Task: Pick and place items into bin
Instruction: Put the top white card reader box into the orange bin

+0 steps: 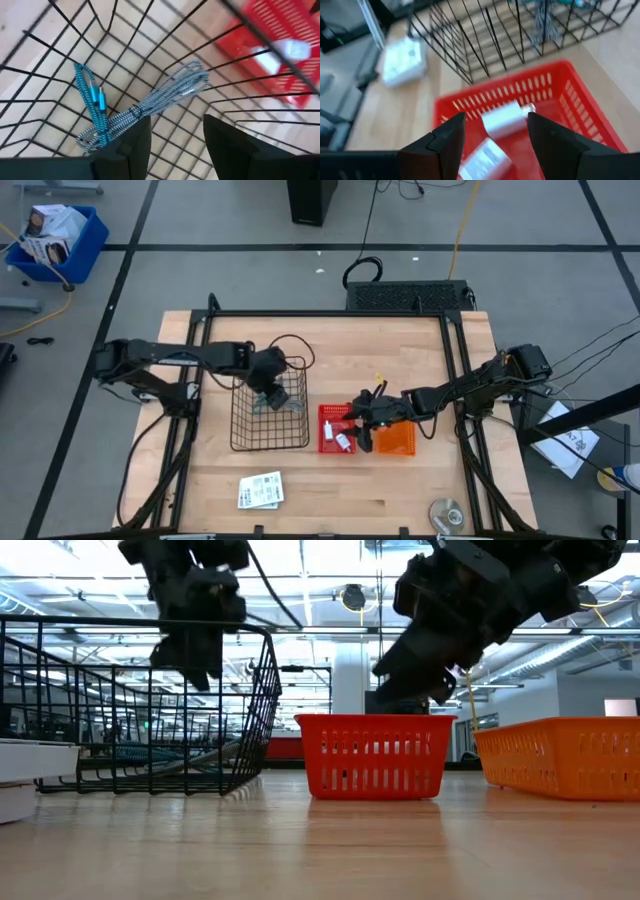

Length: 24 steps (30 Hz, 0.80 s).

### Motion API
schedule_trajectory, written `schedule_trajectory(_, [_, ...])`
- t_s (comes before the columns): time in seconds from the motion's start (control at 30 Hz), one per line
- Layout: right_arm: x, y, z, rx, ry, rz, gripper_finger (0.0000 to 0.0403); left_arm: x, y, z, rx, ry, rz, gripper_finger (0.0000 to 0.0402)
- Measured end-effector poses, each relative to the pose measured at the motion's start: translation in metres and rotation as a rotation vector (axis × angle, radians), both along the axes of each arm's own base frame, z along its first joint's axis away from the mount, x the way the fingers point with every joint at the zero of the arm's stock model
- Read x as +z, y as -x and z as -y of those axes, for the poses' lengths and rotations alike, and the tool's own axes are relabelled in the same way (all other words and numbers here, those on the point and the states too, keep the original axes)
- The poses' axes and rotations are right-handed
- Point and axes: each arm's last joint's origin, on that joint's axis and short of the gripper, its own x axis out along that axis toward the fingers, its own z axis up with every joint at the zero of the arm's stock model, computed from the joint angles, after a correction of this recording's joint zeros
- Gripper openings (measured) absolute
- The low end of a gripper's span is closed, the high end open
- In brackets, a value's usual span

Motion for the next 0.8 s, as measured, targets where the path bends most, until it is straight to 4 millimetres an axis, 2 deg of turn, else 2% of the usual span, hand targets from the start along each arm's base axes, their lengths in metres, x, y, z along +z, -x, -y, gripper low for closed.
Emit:
schedule_trajectory(0.2, [0.021, 0.0, -0.004, 0.033, -0.114, 0.128, 0.0205, 0.028, 0.017, 0.018, -0.018, 0.021, 0.115, 0.0184])
schedule_trajectory(0.4, [0.036, 0.001, -0.026, 0.121, -0.284, 0.236, 0.0205, 0.046, 0.027, 0.049, -0.112, 0.108, 0.221, 0.0184])
schedule_trajectory(0.6, [0.05, 0.012, -0.065, 0.152, -0.362, 0.368, 0.0205, 0.055, 0.038, 0.089, -0.141, 0.122, 0.259, 0.0184])
schedule_trajectory(0.8, [0.051, 0.031, -0.099, 0.025, -0.394, 0.393, 0.0205, 0.057, 0.055, 0.137, -0.162, 0.107, 0.294, 0.0184])
